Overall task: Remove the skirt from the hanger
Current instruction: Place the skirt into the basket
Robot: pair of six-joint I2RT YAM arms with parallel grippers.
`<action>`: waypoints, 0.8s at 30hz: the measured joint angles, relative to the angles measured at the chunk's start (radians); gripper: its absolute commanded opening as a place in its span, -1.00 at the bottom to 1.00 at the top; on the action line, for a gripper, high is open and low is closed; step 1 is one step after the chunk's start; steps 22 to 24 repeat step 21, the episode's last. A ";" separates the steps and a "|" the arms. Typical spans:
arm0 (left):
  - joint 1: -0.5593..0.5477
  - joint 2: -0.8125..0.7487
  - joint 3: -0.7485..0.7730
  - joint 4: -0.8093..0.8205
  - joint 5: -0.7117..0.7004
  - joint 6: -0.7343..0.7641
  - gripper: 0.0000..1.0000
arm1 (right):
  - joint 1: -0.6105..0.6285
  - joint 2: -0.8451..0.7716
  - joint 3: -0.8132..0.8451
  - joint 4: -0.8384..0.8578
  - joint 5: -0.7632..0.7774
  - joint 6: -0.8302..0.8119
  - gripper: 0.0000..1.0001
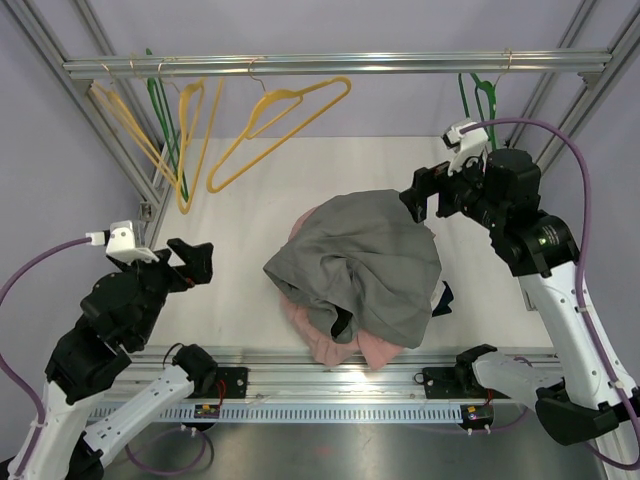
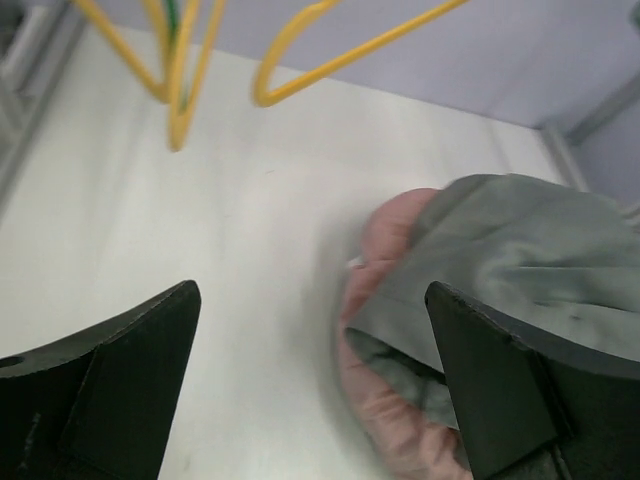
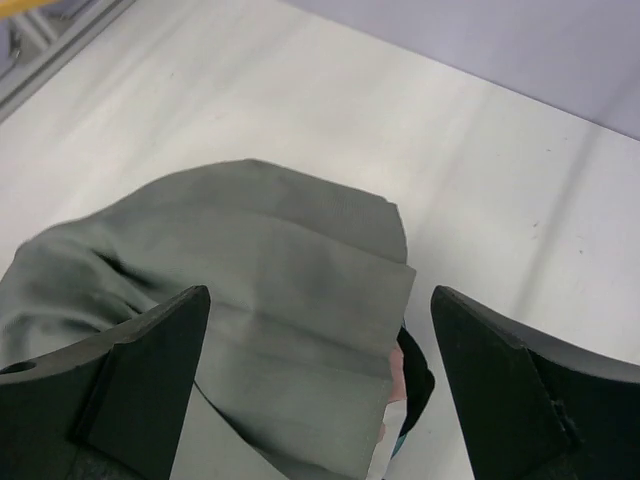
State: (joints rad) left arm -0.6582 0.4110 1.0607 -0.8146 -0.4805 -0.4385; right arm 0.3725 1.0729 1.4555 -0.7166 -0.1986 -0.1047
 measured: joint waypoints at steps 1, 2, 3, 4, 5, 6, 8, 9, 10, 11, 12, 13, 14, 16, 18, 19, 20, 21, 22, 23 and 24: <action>0.000 0.008 0.000 -0.020 -0.037 0.000 0.98 | -0.002 -0.005 0.000 0.010 0.034 0.025 0.99; 0.000 0.019 0.000 -0.042 -0.082 0.002 0.98 | -0.005 -0.011 -0.001 0.019 0.065 0.045 0.99; 0.000 0.028 0.000 -0.061 -0.124 0.005 0.98 | -0.005 -0.018 -0.002 0.023 0.093 0.058 0.99; 0.000 0.038 0.000 -0.077 -0.164 0.012 0.98 | -0.005 -0.026 -0.002 0.025 0.128 0.068 0.99; 0.000 0.043 -0.001 -0.086 -0.199 0.020 0.98 | -0.006 -0.035 -0.002 0.025 0.158 0.076 0.99; 0.000 0.047 -0.001 -0.087 -0.222 0.027 0.98 | -0.006 -0.043 -0.002 0.024 0.188 0.080 0.99; 0.000 0.048 -0.002 -0.087 -0.266 0.049 0.98 | -0.006 -0.056 -0.002 0.024 0.238 0.084 0.99; 0.000 0.047 -0.003 -0.085 -0.281 0.058 0.98 | -0.007 -0.061 -0.002 0.024 0.263 0.083 0.99; 0.000 0.045 -0.003 -0.082 -0.291 0.069 0.98 | -0.007 -0.064 -0.002 0.024 0.288 0.081 0.99; 0.000 0.043 -0.004 -0.078 -0.297 0.077 0.98 | -0.007 -0.068 -0.004 0.025 0.313 0.077 0.99; 0.000 0.039 -0.007 -0.072 -0.303 0.084 0.98 | -0.007 -0.072 -0.008 0.025 0.333 0.072 0.99; 0.000 0.036 -0.008 -0.070 -0.306 0.089 0.98 | -0.007 -0.076 -0.013 0.024 0.349 0.069 0.99; 0.000 0.034 -0.010 -0.068 -0.309 0.093 0.98 | -0.007 -0.082 -0.020 0.025 0.367 0.064 0.99; 0.000 0.034 -0.011 -0.059 -0.311 0.099 0.98 | -0.007 -0.093 -0.032 0.024 0.389 0.056 0.99; 0.000 0.034 -0.016 -0.052 -0.310 0.103 0.98 | -0.007 -0.102 -0.037 0.024 0.401 0.051 0.99; 0.000 0.034 -0.018 -0.052 -0.310 0.103 0.98 | -0.007 -0.105 -0.037 0.025 0.402 0.048 0.99; 0.000 0.034 -0.019 -0.051 -0.310 0.103 0.98 | -0.007 -0.108 -0.037 0.025 0.406 0.045 0.99; 0.000 0.034 -0.021 -0.051 -0.309 0.104 0.98 | -0.007 -0.112 -0.039 0.026 0.409 0.041 1.00; 0.000 0.034 -0.021 -0.051 -0.309 0.104 0.98 | -0.007 -0.112 -0.039 0.026 0.409 0.041 1.00; 0.000 0.034 -0.021 -0.051 -0.309 0.104 0.98 | -0.007 -0.112 -0.039 0.026 0.409 0.041 1.00; 0.000 0.034 -0.021 -0.051 -0.309 0.104 0.98 | -0.007 -0.112 -0.039 0.026 0.409 0.041 1.00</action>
